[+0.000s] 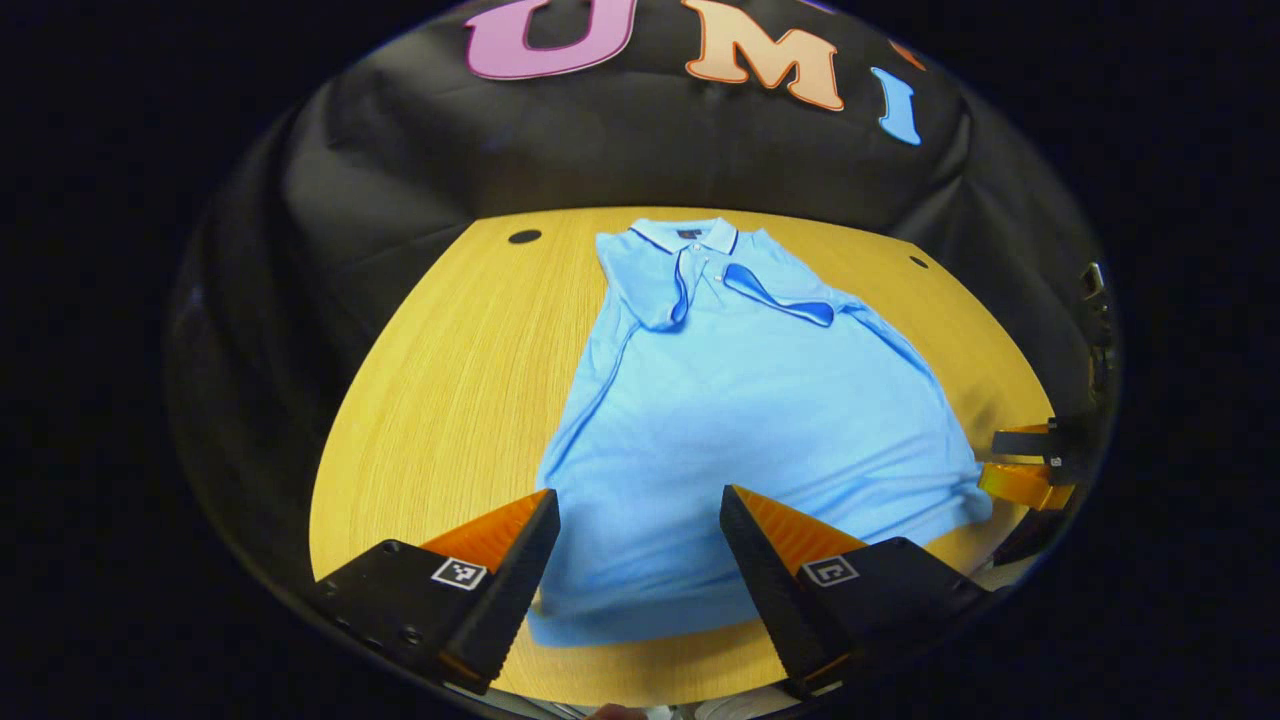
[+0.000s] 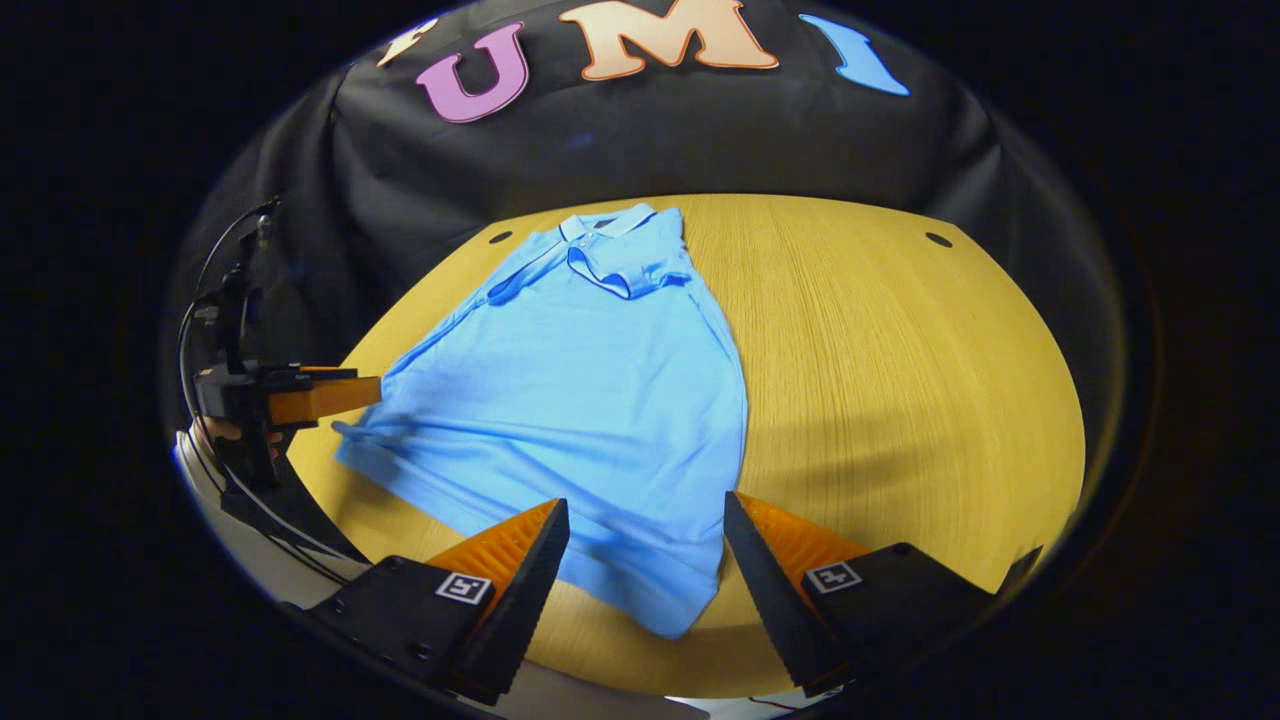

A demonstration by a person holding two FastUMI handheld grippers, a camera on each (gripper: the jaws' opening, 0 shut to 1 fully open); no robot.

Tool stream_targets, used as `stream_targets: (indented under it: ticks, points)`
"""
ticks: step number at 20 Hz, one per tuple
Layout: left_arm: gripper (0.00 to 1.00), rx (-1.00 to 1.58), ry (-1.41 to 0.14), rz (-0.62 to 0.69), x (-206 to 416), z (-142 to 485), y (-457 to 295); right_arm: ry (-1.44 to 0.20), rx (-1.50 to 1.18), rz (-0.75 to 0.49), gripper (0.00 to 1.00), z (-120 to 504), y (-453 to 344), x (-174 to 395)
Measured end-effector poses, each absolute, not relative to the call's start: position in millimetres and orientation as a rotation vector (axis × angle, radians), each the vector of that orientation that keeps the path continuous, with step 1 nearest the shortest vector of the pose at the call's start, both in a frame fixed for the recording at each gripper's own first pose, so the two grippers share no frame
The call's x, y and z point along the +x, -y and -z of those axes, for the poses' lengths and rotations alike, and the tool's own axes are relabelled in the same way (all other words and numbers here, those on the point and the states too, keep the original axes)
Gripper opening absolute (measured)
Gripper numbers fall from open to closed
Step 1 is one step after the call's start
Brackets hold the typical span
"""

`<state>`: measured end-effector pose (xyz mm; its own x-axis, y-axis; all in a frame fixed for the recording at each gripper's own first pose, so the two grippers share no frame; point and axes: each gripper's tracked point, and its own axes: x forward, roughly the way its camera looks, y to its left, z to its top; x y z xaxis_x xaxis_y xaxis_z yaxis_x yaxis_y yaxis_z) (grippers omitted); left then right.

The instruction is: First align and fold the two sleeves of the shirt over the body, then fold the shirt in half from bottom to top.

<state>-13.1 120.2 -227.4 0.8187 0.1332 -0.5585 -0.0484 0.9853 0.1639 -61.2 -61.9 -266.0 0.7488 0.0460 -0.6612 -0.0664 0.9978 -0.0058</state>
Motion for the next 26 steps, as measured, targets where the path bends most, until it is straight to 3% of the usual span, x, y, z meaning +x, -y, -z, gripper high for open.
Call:
stream_targets:
  ticks: [5, 13, 15, 16, 17, 18, 19, 20, 25, 26]
  points:
    - [0.99, 0.148, -0.655, -0.107, -50, 257, -127, -0.751, -0.087, -0.078, 0.98, 280, 67, -67]
    - [0.98, 0.167, -0.666, -0.119, -41, 267, -134, -0.771, -0.143, -0.104, 0.98, 289, 65, -69]
    - [0.98, 0.165, -0.67, -0.114, -43, 267, -132, -0.769, -0.188, -0.115, 0.92, 291, 65, -70]
    - [0.98, 0.169, -0.667, -0.113, -41, 266, -132, -0.769, -0.219, -0.122, 0.98, 291, 66, -70]
    - [0.94, 0.169, -0.67, -0.105, -40, 267, -130, -0.768, -0.232, -0.136, 0.91, 292, 63, -70]
    - [0.89, 0.176, -0.664, -0.092, -38, 268, -125, -0.771, -0.227, -0.143, 0.97, 292, 62, -70]
    - [0.78, 0.184, -0.668, -0.076, -36, 269, -119, -0.771, -0.226, -0.143, 0.9, 292, 62, -69]
    - [0.71, 0.191, -0.665, -0.062, -34, 270, -116, -0.776, -0.217, -0.146, 0.82, 292, 60, -68]
    - [0.16, 0.157, -0.651, -0.021, -31, 270, -101, -0.791, -0.2, -0.186, 0.4, 294, 51, -71]
    - [0.1, 0.143, -0.646, -0.015, -30, 270, -101, -0.79, -0.189, -0.194, 0.28, 294, 49, -71]
